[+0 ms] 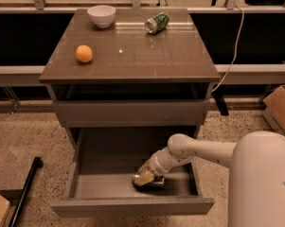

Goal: Pick redbull can from middle drawer and place on counter

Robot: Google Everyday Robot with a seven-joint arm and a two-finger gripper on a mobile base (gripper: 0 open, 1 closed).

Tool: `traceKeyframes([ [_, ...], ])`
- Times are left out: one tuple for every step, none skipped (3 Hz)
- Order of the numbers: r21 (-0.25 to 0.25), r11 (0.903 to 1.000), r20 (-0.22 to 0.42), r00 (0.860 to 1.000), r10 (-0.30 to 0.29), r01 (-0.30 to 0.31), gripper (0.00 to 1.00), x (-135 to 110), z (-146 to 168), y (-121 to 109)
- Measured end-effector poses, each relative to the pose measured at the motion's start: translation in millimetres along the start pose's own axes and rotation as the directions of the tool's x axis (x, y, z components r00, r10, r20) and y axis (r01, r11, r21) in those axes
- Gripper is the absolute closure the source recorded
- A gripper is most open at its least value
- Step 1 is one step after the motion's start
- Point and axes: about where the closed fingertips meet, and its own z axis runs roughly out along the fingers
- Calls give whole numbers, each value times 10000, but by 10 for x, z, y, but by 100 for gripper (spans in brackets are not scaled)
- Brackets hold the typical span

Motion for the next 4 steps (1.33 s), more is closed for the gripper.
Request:
traceKeyframes([
  [702,9971,251,9992,-299,280,100,-130,-407,-3],
  [2065,9735,647,9915,-1133,978,100,-429,-1344,59],
  [2898,9440,928,9770,-1921,1581,100,-686,-2127,128],
  [3685,8976,502,9589,-2791,2419,100,-901,-2871,262],
])
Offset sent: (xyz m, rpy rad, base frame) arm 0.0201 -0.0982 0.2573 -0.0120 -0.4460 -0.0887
